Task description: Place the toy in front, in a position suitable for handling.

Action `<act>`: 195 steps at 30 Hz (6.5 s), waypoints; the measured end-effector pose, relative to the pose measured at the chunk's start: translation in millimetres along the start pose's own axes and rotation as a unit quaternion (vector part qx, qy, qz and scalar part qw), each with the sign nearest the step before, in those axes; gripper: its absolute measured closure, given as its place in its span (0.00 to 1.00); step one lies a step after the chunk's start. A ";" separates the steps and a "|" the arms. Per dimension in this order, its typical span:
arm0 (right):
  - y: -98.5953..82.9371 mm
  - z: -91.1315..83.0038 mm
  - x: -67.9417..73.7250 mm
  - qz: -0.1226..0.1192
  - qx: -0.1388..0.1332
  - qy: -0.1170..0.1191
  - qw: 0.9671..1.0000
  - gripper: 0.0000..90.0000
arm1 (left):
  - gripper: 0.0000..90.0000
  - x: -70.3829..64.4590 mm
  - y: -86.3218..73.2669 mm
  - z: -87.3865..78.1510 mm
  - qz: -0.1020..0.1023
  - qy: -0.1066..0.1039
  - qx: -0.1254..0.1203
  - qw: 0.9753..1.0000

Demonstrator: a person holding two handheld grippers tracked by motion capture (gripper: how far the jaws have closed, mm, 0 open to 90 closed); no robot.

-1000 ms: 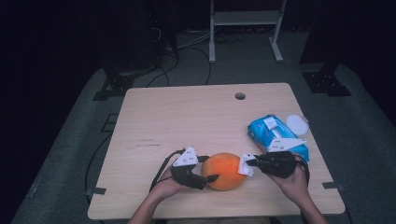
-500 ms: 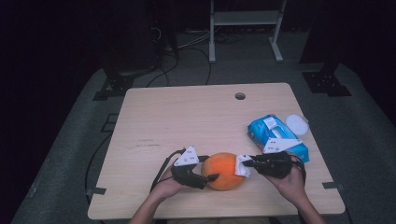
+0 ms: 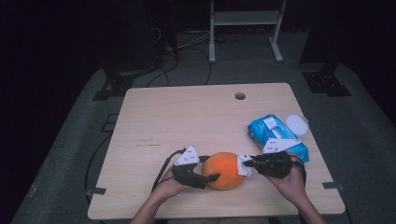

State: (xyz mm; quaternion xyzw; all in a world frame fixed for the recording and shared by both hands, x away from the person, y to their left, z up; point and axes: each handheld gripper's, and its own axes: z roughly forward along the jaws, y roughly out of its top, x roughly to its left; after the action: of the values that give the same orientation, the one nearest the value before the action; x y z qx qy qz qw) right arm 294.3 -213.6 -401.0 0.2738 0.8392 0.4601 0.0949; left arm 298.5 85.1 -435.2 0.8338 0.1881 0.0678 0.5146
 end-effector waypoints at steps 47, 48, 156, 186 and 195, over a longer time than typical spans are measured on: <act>10.5 0.9 12.7 -0.015 -0.021 0.016 1.000 0.91 | 0.35 -13.9 10.0 7.7 0.008 0.026 -0.022 0.999; 9.0 -0.4 10.2 -0.015 -0.017 0.010 1.000 0.91 | 0.35 -12.9 9.9 7.5 0.002 0.028 -0.024 0.999; 9.0 -6.3 4.7 0.024 -0.072 -0.008 0.997 0.91 | 0.32 -17.7 25.4 2.2 0.028 -0.002 -0.037 0.999; 10.4 -3.8 9.9 0.004 -0.064 -0.007 0.998 0.91 | 0.35 -16.6 22.0 4.7 0.026 0.006 -0.015 1.000; 16.0 -2.3 23.6 -0.013 -0.072 0.008 0.997 0.91 | 0.35 -16.9 22.1 7.0 0.009 0.018 -0.012 1.000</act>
State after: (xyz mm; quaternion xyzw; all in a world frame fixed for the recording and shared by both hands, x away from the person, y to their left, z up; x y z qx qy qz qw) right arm 279.7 -195.4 -384.3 0.2519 0.8079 0.5206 0.1133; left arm 290.4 63.9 -417.6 0.8277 0.1888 0.0904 0.5207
